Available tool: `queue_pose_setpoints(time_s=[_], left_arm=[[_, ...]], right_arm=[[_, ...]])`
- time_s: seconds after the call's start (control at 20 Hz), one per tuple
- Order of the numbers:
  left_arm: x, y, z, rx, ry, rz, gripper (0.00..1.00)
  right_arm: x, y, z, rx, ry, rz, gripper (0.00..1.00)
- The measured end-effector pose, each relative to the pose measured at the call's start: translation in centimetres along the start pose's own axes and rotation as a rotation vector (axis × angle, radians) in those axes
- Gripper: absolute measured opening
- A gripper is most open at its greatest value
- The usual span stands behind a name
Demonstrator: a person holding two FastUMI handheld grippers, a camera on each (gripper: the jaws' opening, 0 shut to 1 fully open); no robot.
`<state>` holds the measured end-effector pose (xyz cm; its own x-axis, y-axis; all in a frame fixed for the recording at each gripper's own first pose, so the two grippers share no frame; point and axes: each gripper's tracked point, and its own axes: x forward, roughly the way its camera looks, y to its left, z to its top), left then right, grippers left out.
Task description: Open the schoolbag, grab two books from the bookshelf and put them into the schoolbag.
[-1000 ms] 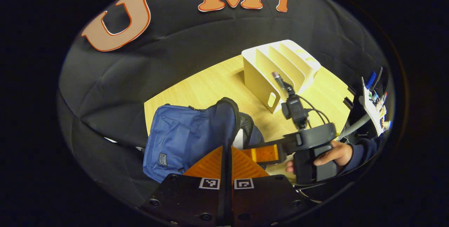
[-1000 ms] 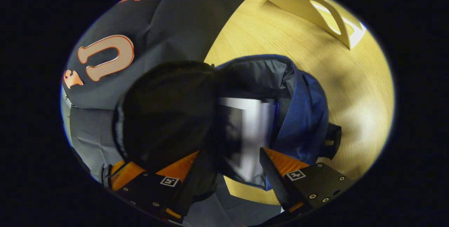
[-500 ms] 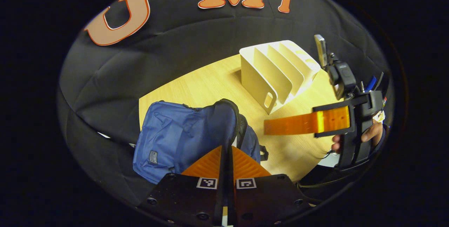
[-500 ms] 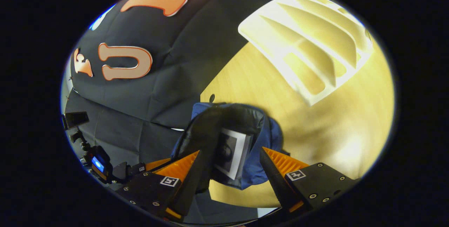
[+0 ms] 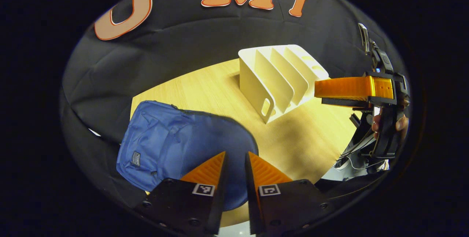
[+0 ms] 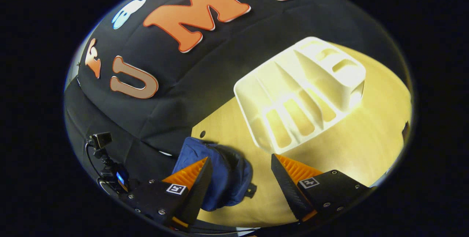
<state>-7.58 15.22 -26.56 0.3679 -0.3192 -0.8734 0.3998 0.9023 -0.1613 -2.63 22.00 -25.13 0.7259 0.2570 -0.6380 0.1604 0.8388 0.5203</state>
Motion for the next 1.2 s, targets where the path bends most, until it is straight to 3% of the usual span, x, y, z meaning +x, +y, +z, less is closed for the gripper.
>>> queue_pose_setpoints(time_s=[0.05,0.2,0.4,0.45,0.5,0.65,0.85,1.05,1.2], left_arm=[[0.0,-0.4,0.3,-0.002,-0.012,-0.006,0.42],[0.2,-1.1,1.5,-0.021,-0.046,-0.013,0.54],[-0.1,-2.1,4.1,-0.044,-0.155,-0.007,0.82],[-0.4,-2.2,4.8,-0.038,-0.191,0.003,0.94],[-0.7,-2.1,5.6,-0.039,-0.233,0.011,0.98],[-1.1,-2.9,7.6,-0.079,-0.346,0.018,1.00],[-3.2,-3.9,10.8,-0.148,-0.484,0.104,0.98],[-3.3,-6.7,12.5,-0.082,-0.588,0.256,0.97],[-3.7,-11.0,14.5,-0.131,-0.648,0.336,0.97]], right_arm=[[-0.3,-0.4,1.3,-0.034,-0.034,-0.030,0.96],[-2.0,-0.5,4.8,-0.127,-0.143,-0.085,0.96],[-4.0,0.3,8.0,-0.260,-0.280,-0.150,0.97],[-4.5,0.2,8.4,-0.276,-0.296,-0.170,0.97],[-5.2,0.6,8.5,-0.272,-0.302,-0.171,0.97],[-6.0,0.1,9.2,-0.281,-0.318,-0.199,0.97],[-7.4,-1.5,12.1,-0.343,-0.385,-0.207,0.97],[-7.4,-2.6,14.4,-0.436,-0.385,-0.119,0.97],[-8.1,-5.0,17.0,-0.514,-0.388,-0.069,0.97]])
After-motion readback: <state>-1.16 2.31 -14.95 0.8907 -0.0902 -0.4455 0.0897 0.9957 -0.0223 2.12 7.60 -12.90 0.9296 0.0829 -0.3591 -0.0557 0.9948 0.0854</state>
